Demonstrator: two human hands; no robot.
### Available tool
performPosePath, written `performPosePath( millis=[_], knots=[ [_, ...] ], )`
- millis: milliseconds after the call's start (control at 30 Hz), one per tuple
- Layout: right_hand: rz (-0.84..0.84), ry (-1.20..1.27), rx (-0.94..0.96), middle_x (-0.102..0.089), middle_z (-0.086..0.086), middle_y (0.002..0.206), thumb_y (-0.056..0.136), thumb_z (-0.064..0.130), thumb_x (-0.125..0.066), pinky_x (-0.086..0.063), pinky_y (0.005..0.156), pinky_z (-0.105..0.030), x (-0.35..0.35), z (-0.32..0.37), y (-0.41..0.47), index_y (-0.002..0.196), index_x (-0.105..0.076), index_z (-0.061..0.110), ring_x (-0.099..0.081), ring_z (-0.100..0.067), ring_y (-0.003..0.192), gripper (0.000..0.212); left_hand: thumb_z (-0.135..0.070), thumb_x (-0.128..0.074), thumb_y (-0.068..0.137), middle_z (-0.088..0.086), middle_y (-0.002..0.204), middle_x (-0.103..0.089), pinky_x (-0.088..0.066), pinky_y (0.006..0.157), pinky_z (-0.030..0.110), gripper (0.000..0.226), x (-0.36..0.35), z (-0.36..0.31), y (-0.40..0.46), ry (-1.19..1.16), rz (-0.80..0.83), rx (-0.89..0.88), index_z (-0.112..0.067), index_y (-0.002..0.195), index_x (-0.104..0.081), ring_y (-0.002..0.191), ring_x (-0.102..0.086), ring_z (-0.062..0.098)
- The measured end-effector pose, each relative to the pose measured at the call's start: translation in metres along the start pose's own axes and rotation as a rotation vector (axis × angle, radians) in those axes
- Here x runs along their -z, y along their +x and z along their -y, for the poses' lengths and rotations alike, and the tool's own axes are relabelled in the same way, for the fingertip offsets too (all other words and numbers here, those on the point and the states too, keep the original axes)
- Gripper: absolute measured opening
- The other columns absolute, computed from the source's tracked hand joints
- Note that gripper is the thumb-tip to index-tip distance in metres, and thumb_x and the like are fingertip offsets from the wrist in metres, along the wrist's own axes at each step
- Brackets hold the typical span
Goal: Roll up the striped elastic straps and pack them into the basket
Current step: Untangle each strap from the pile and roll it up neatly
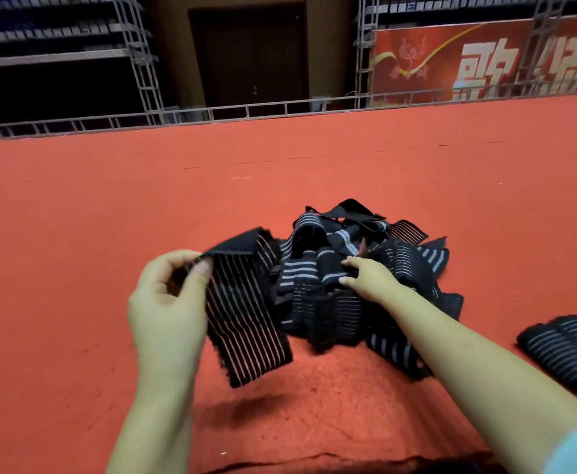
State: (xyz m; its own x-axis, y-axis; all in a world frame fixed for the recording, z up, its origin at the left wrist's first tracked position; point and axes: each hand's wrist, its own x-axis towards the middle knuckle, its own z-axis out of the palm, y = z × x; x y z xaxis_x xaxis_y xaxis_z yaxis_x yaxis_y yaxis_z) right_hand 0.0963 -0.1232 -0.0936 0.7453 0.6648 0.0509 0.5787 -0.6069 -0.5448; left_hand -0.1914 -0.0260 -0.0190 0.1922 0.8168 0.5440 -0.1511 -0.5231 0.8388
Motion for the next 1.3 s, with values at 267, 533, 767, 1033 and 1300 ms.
performPosePath(
  millis=[267,533,767,1033,1300],
  knots=[
    [-0.087,0.707,0.168,-0.068,-0.001,0.086,0.097,0.029,-0.055,-0.050,0.068,-0.018,0.008,0.072,-0.068,0.094,-0.066,0.017,-0.064,-0.007,0.071,0.017,-0.003,-0.065,0.089,-0.016,0.061,-0.061,-0.041,0.054,0.024,0.023,0.007,0.009,-0.001,-0.091,0.082,0.155,-0.023,0.077,-0.065,0.060,-0.051,0.006],
    [0.463,0.887,0.044,-0.067,0.015,0.116,0.089,0.069,-0.039,-0.047,0.100,-0.047,-0.021,0.087,-0.109,0.118,-0.060,0.039,-0.063,-0.013,0.111,0.046,-0.006,-0.061,0.086,0.001,0.084,-0.062,-0.046,0.067,0.023,0.011,0.012,0.005,0.000,-0.393,0.189,0.317,-0.016,0.086,-0.060,0.075,-0.055,0.014],
    [0.651,1.161,-0.179,-0.074,0.001,0.093,0.087,0.064,-0.028,-0.050,0.094,-0.046,-0.024,0.085,-0.130,0.099,-0.066,0.023,-0.068,-0.023,0.098,0.057,-0.008,-0.061,0.084,0.001,0.089,-0.063,-0.050,0.079,0.025,0.007,0.017,0.010,-0.003,-0.386,0.200,0.363,-0.015,0.088,-0.060,0.086,-0.058,0.015],
    [0.759,1.308,-0.172,-0.067,-0.010,0.111,0.074,0.067,-0.034,-0.058,0.074,-0.039,-0.035,0.074,-0.138,0.117,-0.059,0.015,-0.066,-0.022,0.091,0.072,-0.002,-0.060,0.091,0.005,0.092,-0.061,-0.046,0.083,0.040,0.014,0.016,0.018,0.002,-0.313,0.115,0.383,-0.015,0.087,-0.062,0.092,-0.055,0.025],
    [0.413,1.240,-0.075,-0.065,0.003,0.061,0.088,-0.006,-0.059,-0.043,0.044,-0.012,-0.044,0.083,-0.142,0.094,-0.059,0.004,-0.057,-0.001,0.047,0.012,0.000,-0.057,0.093,0.008,0.074,-0.066,-0.053,0.052,0.021,0.013,0.012,0.030,-0.002,-0.303,0.087,0.535,-0.009,0.088,-0.065,0.052,-0.061,0.011]
  ],
)
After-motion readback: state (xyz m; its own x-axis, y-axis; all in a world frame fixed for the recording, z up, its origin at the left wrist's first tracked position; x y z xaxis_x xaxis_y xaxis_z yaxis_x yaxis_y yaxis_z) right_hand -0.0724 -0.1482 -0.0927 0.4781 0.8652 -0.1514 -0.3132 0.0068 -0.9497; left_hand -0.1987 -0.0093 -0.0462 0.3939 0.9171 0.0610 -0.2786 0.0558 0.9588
